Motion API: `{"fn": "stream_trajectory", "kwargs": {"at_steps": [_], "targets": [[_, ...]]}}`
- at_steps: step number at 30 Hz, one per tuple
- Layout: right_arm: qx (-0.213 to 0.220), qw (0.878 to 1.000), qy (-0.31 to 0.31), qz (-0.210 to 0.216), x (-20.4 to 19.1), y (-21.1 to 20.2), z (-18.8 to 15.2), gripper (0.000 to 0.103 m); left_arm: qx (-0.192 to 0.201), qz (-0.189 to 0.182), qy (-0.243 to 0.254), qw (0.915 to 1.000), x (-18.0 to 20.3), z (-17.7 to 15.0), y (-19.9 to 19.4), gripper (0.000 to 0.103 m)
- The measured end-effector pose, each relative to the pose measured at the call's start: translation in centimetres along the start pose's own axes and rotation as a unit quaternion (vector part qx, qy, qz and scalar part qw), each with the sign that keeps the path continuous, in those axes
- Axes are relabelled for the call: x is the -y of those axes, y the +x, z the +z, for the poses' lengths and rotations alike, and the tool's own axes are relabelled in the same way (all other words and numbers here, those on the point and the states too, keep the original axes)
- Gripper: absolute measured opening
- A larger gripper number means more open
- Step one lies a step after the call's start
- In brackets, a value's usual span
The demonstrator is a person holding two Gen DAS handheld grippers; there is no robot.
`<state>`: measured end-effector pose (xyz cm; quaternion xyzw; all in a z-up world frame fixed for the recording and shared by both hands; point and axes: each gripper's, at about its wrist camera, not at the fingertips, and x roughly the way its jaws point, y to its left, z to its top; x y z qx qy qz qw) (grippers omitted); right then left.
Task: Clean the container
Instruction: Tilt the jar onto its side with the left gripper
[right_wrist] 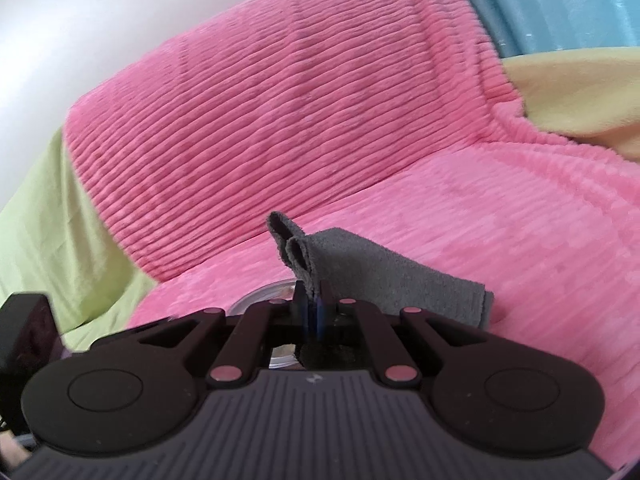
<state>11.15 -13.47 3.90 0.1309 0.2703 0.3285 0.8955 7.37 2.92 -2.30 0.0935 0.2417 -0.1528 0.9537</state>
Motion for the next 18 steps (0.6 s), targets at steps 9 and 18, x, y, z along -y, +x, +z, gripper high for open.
{"fn": "stream_trajectory", "kwargs": {"at_steps": [9, 18], "targets": [[0.006, 0.999, 0.000, -0.047, 1.7, 0.4, 0.1, 0.002, -0.004, 0.007, 0.015, 0.9999, 1.0, -0.8, 1.4, 0.089], [0.023, 0.997, 0.018, -0.073, 3.3, -0.5, 0.3, 0.003, -0.013, -0.004, 0.025, 0.9996, 1.8, 0.1, 2.8, 0.090]]}}
